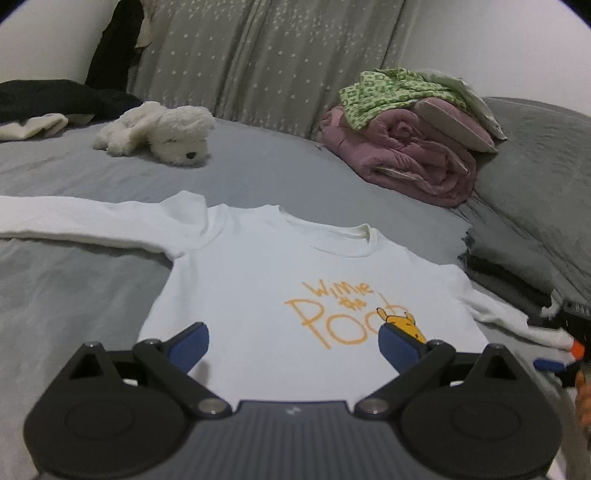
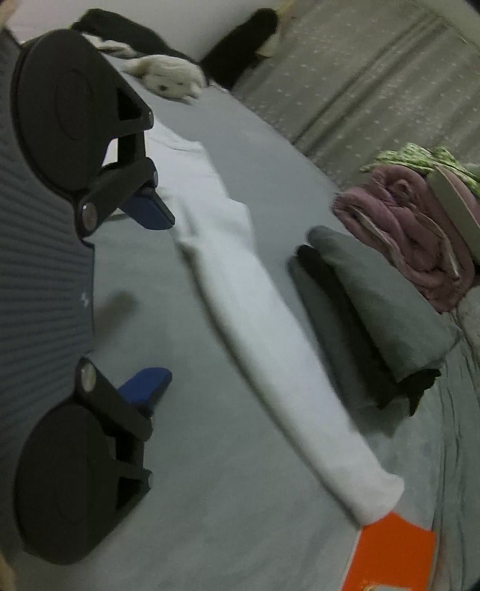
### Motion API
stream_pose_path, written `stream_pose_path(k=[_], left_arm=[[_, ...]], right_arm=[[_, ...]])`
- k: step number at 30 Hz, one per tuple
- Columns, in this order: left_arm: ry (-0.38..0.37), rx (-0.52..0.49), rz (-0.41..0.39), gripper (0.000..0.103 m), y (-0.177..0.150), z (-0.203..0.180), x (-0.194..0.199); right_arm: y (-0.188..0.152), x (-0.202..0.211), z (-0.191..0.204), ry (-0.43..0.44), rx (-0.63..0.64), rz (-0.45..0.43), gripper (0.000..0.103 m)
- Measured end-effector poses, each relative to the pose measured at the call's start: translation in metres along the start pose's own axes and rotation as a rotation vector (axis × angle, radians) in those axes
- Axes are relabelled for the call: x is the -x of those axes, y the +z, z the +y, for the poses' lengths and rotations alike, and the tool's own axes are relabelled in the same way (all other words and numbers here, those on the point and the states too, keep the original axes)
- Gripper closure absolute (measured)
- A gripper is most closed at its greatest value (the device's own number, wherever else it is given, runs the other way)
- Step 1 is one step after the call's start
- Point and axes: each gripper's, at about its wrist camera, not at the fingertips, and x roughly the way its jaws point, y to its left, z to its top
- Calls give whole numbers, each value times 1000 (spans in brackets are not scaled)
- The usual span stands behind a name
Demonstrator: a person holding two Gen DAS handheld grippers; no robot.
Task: Fold clothes
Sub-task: 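Grasp the sleeve cuff with the right gripper and lift it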
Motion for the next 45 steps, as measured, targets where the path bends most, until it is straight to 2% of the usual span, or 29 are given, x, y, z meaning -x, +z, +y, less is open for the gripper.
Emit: stream_pose_path(k=[4,7,10,14,15,22,27,30,35,45], left_arm=[[1,2,21,4,0,2,-11],[2,12,40,4,-1,3,-18],[8,2,43,4,-2,1,-21],[8,-9,48,4,-2,0,-22],[7,-7,49,4,-2,0,-22],[5,-4,52,4,-1,1,-23],[1,1,56,4,0,2,-23],[1,5,58,4,1,2,-24],[0,24,60,4,2,3,-24],[-8,107,68,4,11,11,-23]], right_arm=[[6,-16,-4,-4,-42,-71,18],[8,-22,-6,-40,-69,-140,30],[9,-23,-15,-79,-131,-217,51],[18,-20,-41,-111,-235,-276,85],[20,-19,-49,-106,-261,-285,89],[32,-1,-90,-95,-403,-382,91],[36,14,-96,-117,-420,-461,92],[40,23,-86,-107,-381,-495,93],[45,38,-52,-71,-241,-544,94],[65,55,31,76,-3,-609,94]])
